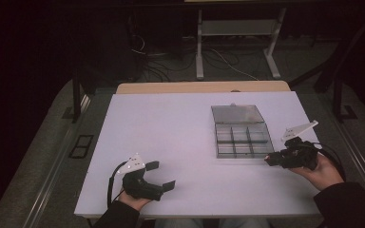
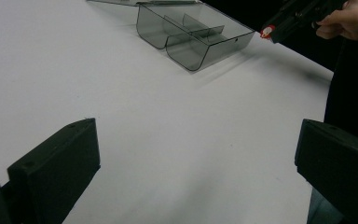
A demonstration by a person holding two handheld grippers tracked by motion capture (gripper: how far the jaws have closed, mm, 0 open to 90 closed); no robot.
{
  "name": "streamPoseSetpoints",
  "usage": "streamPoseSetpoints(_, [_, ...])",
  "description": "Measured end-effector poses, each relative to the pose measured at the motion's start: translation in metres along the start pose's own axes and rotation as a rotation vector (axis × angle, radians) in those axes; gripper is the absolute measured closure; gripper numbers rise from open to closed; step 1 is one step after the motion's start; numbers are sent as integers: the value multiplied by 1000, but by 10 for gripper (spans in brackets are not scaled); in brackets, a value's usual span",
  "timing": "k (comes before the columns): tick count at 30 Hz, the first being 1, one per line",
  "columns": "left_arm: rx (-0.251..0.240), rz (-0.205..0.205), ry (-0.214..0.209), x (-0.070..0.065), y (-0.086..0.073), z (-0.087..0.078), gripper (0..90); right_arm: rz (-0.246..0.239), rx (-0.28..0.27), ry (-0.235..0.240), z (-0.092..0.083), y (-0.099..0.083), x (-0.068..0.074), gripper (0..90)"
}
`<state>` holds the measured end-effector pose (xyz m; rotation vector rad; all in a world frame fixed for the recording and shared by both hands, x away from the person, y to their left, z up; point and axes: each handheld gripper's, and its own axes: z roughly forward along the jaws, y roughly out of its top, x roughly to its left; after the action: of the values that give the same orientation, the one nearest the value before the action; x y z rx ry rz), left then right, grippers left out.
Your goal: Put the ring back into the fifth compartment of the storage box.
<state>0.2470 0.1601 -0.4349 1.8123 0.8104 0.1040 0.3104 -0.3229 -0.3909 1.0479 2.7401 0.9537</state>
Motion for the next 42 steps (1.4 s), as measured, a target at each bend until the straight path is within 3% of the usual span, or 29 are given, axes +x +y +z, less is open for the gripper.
streamPoseSetpoints(17, [-3,0,-3,0,0,0,0,-24,-17,-12,-18,24,0,701])
streamPoseSetpoints(42, [-4,0,-7,0,0,0,0,-26,-9,-21,-18,63,-10,700])
